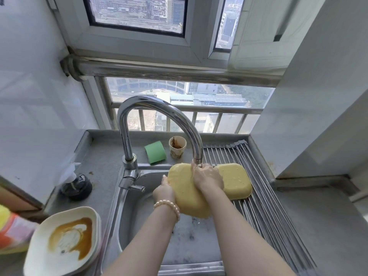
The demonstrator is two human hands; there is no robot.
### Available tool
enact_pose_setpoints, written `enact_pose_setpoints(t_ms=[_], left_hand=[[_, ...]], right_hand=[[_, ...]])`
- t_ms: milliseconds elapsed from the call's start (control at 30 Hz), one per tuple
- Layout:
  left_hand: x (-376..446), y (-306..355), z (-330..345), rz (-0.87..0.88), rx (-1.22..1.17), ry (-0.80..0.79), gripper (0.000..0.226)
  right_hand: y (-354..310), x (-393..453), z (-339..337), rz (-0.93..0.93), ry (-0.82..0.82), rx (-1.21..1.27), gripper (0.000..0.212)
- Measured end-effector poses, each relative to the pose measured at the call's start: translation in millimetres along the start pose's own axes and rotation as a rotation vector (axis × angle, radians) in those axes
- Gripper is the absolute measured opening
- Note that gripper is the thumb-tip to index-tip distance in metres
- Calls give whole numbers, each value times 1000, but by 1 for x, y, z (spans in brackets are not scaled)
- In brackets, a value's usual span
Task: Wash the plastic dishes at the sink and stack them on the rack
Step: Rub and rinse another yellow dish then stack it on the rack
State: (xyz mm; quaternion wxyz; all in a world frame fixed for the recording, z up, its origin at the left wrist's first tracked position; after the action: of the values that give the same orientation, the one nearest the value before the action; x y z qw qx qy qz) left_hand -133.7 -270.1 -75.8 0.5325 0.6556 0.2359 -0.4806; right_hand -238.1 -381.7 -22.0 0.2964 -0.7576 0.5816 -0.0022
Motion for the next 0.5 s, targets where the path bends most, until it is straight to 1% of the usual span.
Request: enact_pose_setpoints(t_ms=[67, 133, 200, 267, 300, 333, 367, 400, 433, 500], left_hand=[[3, 0, -3, 7, -12, 10, 47], [5, -1, -4, -30, -72, -4, 40], [7, 2, -3, -63, -102, -29, 37], [9, 1, -1, -94, -125, -50, 41], [11, 2, 0, -83, -148, -58, 43], [9, 2, 2, -76, -165, -70, 42], [13, 1, 4, -93, -221, -85, 40], [16, -2, 5, -96, -239, -68, 40], [21, -4, 3, -91, -233, -52, 39], [19, -3, -2, -72, -156, 20, 37]], right_hand=[[5, 4, -8, -39, -21, 100, 60], [4, 6, -17, -71, -15, 239, 46], [7, 11, -20, -44, 17, 454, 38], [10, 9, -20, -18, 123, 685, 35], [7, 4, -19, -11, 176, 678, 36], [2, -4, -17, -37, 199, 570, 41], [-5, -14, -14, -82, 221, 411, 50], [-10, -24, -12, -116, 278, 272, 59], [-14, -36, -14, -138, 331, 202, 65], [-12, -42, -13, -147, 364, 180, 68]])
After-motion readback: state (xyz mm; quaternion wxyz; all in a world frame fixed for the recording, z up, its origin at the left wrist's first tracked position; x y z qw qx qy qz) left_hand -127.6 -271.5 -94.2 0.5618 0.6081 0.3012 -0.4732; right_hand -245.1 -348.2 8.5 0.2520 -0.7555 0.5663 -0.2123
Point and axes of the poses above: each hand's wrist, its own x-axis towards the middle knuckle, its own z-axis out of the palm, y = z × x, the point moved 6 cm from there along x, towards the middle knuckle, and after that the axes turned 12 degrees about -z, right-handed, at the moved point
